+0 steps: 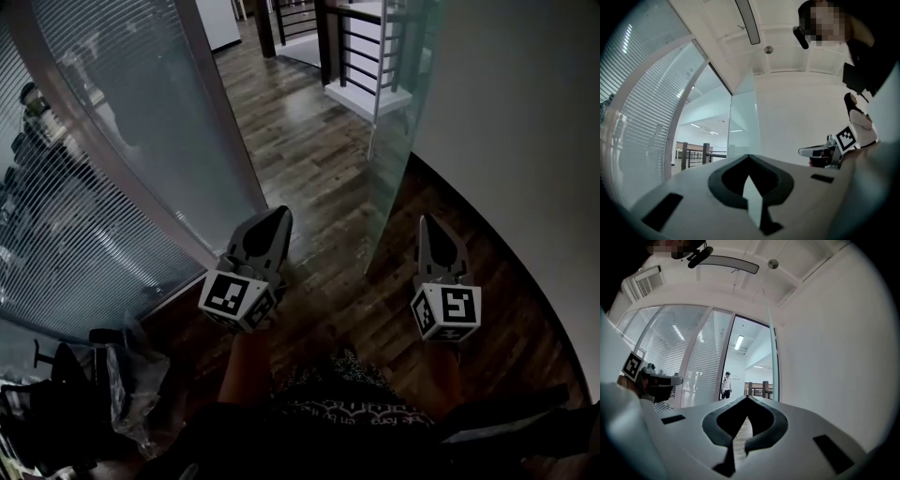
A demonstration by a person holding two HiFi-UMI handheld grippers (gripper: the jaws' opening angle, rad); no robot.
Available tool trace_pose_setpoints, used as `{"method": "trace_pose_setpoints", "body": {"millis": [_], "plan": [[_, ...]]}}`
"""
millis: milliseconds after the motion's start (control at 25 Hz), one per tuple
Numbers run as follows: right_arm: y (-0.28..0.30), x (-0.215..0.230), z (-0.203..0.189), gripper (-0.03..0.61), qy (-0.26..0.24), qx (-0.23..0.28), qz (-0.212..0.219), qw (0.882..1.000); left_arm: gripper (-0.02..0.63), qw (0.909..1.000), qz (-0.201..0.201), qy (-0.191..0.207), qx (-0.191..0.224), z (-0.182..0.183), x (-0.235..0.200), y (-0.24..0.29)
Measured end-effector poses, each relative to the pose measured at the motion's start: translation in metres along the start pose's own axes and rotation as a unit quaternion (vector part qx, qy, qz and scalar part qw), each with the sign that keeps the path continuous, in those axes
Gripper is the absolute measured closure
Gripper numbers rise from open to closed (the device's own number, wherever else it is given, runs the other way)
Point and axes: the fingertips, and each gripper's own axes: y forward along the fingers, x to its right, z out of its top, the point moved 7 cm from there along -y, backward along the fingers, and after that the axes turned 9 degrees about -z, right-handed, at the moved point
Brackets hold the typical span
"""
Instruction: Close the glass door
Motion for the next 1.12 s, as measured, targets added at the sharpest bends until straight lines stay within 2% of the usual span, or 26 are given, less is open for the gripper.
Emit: {"method": "trace_pose_setpoints", "body": {"millis": [160, 320, 520, 840, 1120], "plan": [[0.037, 0.014, -0.004, 0.575, -0.003, 0.002, 0.003, 1.0, 0.612, 0.9998, 0.006, -0.009, 0.015, 0.0, -0.019, 0.032], [0.075, 0.033, -0.006, 0.575, -0.004, 0.008, 0.005, 1.0, 0.612, 0.9998, 0.018, 0.008, 0.006, -0.005, -0.037, 0.064], [0.111, 0.054, -0.008, 0.575, 0.0, 0.008, 0.011, 1.0, 0.612, 0.9995, 0.031, 0.008, 0.007, -0.004, -0.047, 0.096], [0.153, 0.065, -0.019, 0.575, 0.031, 0.005, 0.019, 0.999, 0.612, 0.9991, 0.042, 0.006, 0.003, -0.012, -0.07, 0.118], [0.192, 0.066, -0.022, 0.572, 0.025, -0.004, 0.006, 1.0, 0.612, 0.9995, 0.032, 0.006, 0.002, -0.015, -0.1, 0.14]]}}
